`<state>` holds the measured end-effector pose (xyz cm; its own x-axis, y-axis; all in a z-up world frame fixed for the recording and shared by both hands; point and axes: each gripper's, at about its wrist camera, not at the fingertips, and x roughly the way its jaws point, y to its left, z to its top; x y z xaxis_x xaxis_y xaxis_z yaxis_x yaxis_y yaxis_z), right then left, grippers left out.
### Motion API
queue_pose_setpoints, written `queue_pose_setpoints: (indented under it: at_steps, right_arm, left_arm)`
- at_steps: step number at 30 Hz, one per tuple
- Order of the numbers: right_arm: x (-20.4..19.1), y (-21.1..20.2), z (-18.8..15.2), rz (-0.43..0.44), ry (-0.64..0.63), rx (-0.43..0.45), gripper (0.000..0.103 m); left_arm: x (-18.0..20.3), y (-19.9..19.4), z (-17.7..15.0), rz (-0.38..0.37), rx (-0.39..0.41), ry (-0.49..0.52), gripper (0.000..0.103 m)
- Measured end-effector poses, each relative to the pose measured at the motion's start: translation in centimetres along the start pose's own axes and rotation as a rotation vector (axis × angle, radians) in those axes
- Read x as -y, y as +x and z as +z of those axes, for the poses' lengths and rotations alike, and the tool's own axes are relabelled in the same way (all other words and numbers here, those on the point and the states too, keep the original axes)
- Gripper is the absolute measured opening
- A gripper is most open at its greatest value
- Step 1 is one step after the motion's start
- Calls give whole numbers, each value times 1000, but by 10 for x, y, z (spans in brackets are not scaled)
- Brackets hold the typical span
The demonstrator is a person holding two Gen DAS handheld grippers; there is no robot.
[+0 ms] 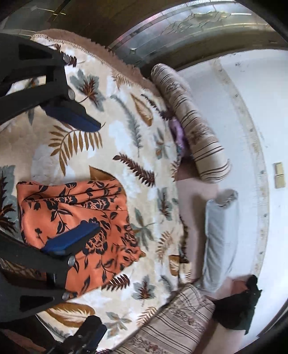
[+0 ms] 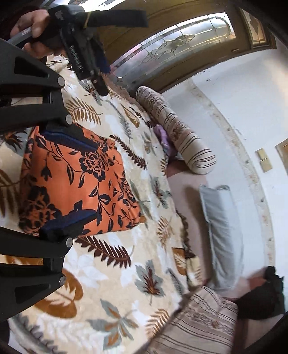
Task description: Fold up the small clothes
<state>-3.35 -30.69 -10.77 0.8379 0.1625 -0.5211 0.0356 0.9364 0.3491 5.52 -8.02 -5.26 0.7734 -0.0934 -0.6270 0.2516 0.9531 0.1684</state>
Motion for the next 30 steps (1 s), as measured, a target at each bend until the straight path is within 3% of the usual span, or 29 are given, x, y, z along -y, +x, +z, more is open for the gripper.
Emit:
queue_pose_setpoints:
  at_steps: [11,17,22,30]
  right_arm:
    - [-37,-66,7,-108,-70,39,64]
    - [-51,-90,8,-115,-100,69,64]
    - [-58,-100,11,-109,-110,87,64]
    - [-70,-108,12,-103,-129,94,64]
  left_arm:
    - [3,-78,1,-18,81,-32,92]
    - [0,-107,1,1,120,-58,93]
    - [-7,-122,-2,8,153,-89,93]
    - [-8,-124,-5,42,124,-60,93]
